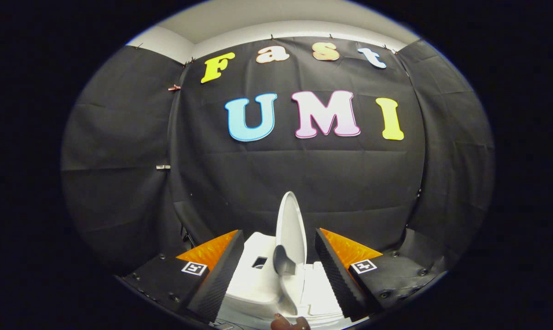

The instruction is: Open the toilet lid.

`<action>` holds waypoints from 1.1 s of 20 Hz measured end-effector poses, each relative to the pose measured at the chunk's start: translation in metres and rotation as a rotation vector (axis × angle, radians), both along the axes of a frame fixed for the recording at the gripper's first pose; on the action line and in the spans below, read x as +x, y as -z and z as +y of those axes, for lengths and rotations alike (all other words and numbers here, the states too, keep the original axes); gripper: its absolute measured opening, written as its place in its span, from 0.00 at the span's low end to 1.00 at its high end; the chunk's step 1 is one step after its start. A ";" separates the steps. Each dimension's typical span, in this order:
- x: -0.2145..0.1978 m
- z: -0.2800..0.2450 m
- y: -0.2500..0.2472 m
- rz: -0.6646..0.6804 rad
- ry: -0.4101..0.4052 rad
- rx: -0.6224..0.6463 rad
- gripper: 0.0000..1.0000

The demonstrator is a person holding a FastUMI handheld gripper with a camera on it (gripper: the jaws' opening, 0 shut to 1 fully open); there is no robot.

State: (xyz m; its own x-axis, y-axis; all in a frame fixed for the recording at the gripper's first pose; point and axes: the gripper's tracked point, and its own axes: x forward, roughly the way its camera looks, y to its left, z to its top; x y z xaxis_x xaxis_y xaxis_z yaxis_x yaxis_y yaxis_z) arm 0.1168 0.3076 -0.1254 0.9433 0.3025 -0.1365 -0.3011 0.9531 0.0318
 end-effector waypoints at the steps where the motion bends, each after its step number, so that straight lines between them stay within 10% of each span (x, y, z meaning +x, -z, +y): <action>1: -0.004 -0.008 -0.012 -0.016 0.005 0.002 0.98; 22: -0.126 -0.175 -0.157 -0.197 0.033 0.110 0.98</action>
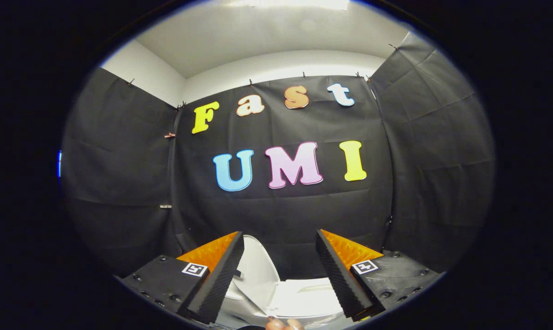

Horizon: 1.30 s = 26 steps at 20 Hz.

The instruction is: Open the toilet lid.

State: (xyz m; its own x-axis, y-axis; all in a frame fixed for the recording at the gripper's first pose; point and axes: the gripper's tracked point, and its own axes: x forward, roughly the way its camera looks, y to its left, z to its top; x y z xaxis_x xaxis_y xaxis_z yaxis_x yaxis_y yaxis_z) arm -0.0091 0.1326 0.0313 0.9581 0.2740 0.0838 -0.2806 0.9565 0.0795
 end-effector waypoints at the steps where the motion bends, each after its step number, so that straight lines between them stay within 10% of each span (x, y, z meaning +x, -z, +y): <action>1: -0.002 -0.005 0.001 -0.001 0.001 0.000 0.98; 26: -0.017 -0.030 -0.012 -0.024 0.003 0.024 0.96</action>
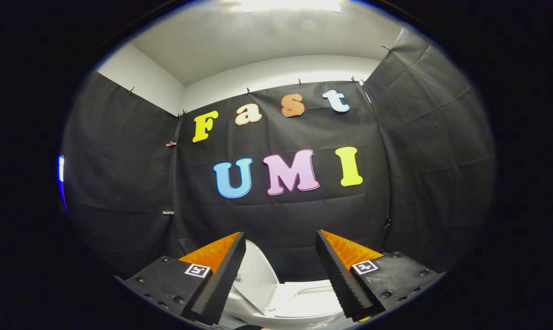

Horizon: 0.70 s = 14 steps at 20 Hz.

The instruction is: Open the toilet lid.

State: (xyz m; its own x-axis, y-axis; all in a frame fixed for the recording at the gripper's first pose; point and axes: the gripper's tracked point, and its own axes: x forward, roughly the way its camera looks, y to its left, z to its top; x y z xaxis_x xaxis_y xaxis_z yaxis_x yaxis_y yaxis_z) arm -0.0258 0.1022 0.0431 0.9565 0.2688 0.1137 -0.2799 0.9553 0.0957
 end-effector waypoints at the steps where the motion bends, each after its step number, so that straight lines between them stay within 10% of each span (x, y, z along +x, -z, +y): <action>1: 0.000 0.000 0.000 0.000 0.002 -0.003 0.96; 14: 0.000 0.008 0.007 0.018 0.011 -0.045 0.96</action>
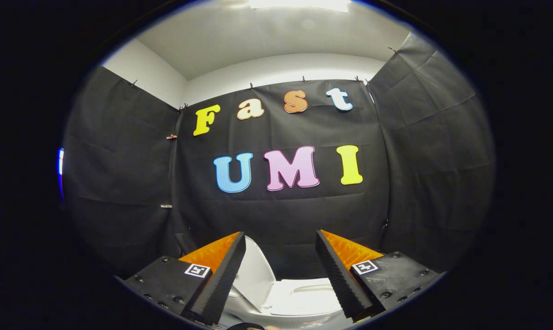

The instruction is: Open the toilet lid.

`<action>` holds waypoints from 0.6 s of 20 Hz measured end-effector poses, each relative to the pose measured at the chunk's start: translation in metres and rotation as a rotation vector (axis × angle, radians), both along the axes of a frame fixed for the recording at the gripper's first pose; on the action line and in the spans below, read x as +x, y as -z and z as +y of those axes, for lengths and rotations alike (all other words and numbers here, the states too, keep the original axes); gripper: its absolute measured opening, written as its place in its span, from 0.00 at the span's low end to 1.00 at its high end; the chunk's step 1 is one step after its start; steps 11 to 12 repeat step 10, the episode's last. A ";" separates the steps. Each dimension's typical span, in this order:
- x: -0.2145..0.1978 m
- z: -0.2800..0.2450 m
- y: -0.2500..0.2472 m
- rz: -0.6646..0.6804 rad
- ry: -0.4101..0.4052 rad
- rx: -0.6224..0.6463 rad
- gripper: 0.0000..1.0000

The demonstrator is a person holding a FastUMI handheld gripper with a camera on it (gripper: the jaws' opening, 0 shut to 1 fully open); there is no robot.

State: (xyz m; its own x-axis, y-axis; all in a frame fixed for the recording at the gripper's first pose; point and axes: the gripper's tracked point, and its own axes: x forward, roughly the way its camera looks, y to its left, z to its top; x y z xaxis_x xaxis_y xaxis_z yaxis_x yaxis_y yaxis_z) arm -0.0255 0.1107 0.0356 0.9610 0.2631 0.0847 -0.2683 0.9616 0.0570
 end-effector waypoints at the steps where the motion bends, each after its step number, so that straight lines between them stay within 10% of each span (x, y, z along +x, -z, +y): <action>1: 0.001 0.000 -0.001 -0.001 0.002 -0.005 0.97; 12: 0.004 0.003 0.001 0.007 0.008 -0.011 0.98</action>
